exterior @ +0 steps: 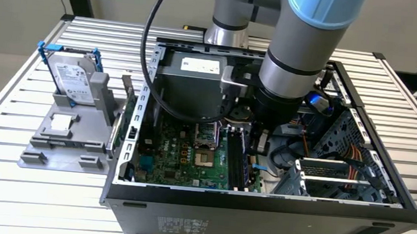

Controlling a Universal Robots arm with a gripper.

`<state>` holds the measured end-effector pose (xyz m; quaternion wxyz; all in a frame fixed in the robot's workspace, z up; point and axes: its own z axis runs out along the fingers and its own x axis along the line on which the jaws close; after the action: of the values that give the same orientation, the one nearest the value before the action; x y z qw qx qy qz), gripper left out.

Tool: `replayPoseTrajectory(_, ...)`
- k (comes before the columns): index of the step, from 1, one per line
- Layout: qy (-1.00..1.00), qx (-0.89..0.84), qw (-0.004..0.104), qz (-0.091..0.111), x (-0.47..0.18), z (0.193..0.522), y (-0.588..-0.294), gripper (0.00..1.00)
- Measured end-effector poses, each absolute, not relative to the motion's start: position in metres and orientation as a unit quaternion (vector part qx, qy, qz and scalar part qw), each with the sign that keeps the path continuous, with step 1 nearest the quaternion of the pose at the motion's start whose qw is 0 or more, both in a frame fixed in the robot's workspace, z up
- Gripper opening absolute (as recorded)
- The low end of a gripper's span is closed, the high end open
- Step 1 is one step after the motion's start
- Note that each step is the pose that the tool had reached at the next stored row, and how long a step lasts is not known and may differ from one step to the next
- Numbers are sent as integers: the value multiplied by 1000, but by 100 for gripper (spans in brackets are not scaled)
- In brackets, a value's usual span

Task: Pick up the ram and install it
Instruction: 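Press down the ram until it locks into place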

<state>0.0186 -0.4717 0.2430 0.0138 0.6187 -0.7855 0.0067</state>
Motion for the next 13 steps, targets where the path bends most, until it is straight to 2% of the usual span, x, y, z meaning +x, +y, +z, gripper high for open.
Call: replayPoseTrajectory(13, -771, 637, 14, 7, 19, 224, -472, 0)
